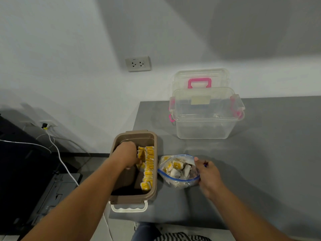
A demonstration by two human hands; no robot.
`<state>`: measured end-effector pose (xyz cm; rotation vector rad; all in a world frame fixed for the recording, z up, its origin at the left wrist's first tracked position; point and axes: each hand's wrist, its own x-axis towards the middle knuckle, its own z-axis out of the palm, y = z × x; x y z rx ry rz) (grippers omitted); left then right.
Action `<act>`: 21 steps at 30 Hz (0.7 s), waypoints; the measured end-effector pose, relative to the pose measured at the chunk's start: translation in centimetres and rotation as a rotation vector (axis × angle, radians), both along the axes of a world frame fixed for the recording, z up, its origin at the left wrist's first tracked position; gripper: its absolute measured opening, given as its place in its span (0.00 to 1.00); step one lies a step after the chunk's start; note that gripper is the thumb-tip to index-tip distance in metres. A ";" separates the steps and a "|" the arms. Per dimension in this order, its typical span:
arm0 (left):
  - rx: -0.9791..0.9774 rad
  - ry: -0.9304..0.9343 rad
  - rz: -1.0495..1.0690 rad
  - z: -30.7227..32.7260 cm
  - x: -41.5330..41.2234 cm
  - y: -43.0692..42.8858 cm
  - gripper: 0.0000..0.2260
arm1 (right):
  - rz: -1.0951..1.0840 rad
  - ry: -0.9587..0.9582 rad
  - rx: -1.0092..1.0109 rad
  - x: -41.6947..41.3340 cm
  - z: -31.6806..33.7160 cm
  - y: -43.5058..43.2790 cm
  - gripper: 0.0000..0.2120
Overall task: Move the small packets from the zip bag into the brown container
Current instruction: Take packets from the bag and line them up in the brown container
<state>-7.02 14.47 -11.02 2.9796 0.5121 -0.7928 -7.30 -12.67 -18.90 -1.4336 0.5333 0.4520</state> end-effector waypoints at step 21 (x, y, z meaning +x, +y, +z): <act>-0.072 -0.100 -0.360 -3.7 -0.2 -15.9 0.12 | 0.045 0.158 0.109 -0.1 -1.5 -2.4 0.13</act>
